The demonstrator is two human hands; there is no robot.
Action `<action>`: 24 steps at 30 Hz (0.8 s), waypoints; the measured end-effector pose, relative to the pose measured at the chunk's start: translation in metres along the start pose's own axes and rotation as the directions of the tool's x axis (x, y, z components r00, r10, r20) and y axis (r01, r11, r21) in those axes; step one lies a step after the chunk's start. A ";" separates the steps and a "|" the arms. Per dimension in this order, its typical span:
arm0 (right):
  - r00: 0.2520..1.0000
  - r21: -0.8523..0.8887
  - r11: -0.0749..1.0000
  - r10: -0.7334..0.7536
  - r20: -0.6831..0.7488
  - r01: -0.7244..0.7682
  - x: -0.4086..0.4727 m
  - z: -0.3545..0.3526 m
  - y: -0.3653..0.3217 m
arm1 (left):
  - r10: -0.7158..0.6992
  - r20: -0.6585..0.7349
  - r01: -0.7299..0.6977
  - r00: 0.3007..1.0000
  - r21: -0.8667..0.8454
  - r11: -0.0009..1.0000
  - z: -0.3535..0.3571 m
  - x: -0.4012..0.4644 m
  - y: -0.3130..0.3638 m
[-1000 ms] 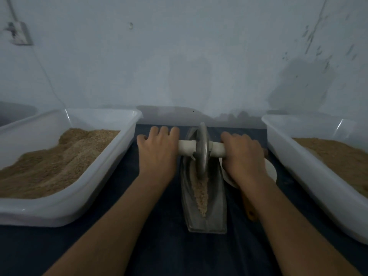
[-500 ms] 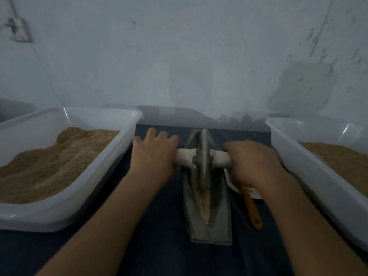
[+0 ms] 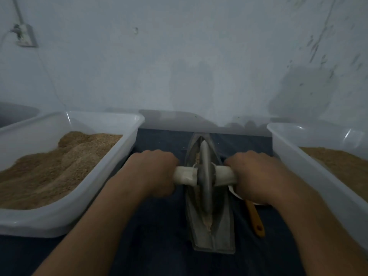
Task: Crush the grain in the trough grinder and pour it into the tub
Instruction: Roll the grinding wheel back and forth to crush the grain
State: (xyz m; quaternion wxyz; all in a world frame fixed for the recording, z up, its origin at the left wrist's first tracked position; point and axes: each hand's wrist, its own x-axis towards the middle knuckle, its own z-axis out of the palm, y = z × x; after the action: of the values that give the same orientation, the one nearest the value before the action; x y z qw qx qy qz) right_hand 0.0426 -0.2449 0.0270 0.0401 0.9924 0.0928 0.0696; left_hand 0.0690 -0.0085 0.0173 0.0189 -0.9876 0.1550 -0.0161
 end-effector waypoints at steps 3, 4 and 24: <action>0.981 -0.029 0.996 0.072 -0.178 -0.079 0.022 0.011 -0.001 | -0.078 -0.248 0.074 0.966 -0.023 0.997 0.010 0.016 0.005; 0.963 -0.054 0.994 0.075 -0.257 -0.092 0.028 0.017 -0.002 | -0.104 -0.327 0.109 0.939 -0.005 0.994 0.014 0.020 0.007; 0.935 -0.120 0.986 0.067 -0.349 -0.116 0.035 0.027 -0.005 | -0.089 -0.369 0.097 0.925 0.003 0.995 0.018 0.022 0.007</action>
State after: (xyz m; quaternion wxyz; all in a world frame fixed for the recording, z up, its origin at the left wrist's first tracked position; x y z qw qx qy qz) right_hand 0.0794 -0.2347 0.0046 0.0887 0.9631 0.0470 0.2498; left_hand 0.0882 -0.0209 -0.0007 -0.0007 -0.9730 0.1088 -0.2035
